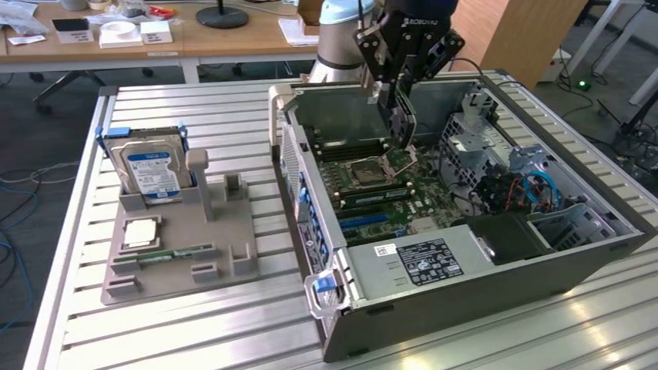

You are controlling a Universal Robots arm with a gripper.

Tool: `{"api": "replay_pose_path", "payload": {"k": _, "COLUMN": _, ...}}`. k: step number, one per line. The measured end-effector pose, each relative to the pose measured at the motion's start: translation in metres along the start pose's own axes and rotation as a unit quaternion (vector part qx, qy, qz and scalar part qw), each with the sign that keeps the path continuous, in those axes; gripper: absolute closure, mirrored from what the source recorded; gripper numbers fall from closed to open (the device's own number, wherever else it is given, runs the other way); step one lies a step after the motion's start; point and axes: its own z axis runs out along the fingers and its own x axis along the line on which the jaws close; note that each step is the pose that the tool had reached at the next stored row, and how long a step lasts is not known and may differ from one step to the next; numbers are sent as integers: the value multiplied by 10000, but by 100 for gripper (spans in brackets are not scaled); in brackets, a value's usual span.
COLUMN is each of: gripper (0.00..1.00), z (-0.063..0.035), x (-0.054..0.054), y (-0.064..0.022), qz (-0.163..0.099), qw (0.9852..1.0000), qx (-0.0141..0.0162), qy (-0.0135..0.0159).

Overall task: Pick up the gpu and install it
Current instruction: 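Pick up the gpu and move the gpu toward the slot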

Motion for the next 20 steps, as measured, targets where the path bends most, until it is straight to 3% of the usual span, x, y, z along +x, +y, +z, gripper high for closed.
{"api": "replay_pose_path", "payload": {"k": 20, "gripper": 74, "z": 10, "x": -360, "y": 25, "qz": 0, "qw": 10000, "qx": 0, "qy": 0}}
